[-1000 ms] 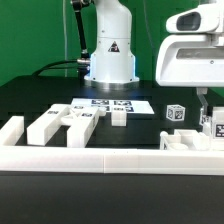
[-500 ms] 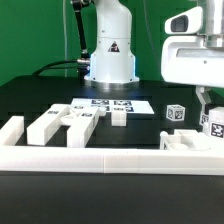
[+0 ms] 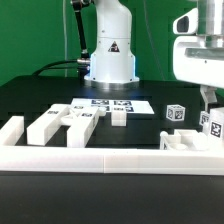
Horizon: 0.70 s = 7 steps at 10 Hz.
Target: Assemble chair
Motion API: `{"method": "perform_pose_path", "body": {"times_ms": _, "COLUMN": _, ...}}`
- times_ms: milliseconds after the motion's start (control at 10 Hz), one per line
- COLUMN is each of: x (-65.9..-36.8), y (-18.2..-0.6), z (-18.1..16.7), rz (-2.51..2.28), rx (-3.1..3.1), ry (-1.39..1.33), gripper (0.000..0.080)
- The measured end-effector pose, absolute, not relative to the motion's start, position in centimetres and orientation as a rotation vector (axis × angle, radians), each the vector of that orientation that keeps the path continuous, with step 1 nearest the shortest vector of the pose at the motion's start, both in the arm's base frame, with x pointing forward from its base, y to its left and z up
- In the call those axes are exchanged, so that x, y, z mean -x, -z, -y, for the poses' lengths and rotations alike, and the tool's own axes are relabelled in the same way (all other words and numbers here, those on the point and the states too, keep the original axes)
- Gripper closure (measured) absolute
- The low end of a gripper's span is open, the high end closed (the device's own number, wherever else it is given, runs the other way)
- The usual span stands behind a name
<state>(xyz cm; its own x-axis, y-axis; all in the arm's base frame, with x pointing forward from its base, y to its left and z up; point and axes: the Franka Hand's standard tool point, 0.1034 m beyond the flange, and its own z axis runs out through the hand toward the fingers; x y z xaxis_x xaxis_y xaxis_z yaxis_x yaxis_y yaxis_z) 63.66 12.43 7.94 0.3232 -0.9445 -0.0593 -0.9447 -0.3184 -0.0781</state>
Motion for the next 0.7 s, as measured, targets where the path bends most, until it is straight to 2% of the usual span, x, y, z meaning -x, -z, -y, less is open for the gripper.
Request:
{"method": "perform_pose_path", "body": {"times_ms": 400, "x": -63.66, "y": -7.93, "z": -12.55, "rz": -2.03, "rx": 2.263, "ry": -0.024, "gripper": 0.0511}}
{"method": "perform_pose_path", "body": {"times_ms": 700, "x": -63.67, "y": -7.93, "z": -12.55, "rz": -1.954, "rx": 2.328, "ry": -0.02, "gripper": 0.051}}
